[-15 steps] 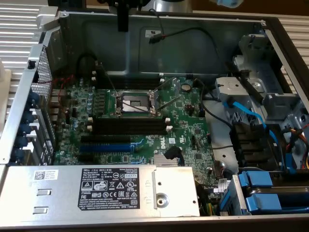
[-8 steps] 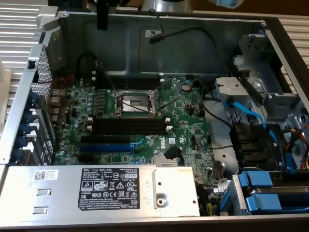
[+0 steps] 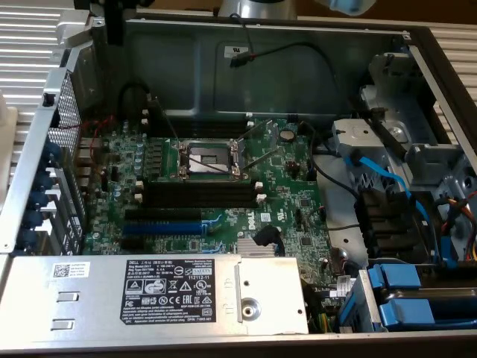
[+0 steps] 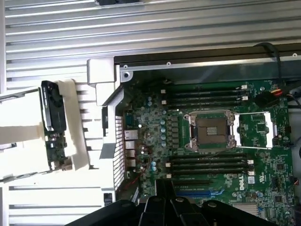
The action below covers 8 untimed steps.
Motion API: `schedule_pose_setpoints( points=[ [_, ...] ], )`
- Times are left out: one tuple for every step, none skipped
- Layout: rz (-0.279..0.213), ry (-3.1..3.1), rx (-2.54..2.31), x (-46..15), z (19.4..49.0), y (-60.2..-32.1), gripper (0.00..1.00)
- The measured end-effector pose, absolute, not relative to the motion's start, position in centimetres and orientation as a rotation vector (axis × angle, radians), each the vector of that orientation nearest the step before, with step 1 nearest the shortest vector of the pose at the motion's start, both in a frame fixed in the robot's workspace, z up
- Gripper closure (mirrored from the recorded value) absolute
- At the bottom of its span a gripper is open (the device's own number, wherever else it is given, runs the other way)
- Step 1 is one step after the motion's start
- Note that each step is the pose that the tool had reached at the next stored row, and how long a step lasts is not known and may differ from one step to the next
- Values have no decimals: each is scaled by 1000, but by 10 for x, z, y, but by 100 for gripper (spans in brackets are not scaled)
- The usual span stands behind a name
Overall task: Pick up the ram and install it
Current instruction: 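Reach for the ram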
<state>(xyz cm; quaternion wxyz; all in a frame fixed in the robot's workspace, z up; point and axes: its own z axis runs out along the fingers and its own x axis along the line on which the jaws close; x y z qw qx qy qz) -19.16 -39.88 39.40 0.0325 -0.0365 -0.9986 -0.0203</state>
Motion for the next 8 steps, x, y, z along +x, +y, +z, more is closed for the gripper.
schedule_pose_setpoints(
  points=[
    [-56,-3074,-113,-196,394,-399,89],
    [-47,-3075,-113,-200,394,-399,89],
    [-37,-3075,-113,-204,394,-399,89],
    [-26,-3075,-113,-208,394,-399,89],
    [-11,-3076,-114,-212,394,-399,89],
    [6,-3076,-115,-215,394,-399,89],
    [23,-3077,-115,-219,394,-399,89],
    [40,-3077,-116,-222,394,-399,89]
  ],
)
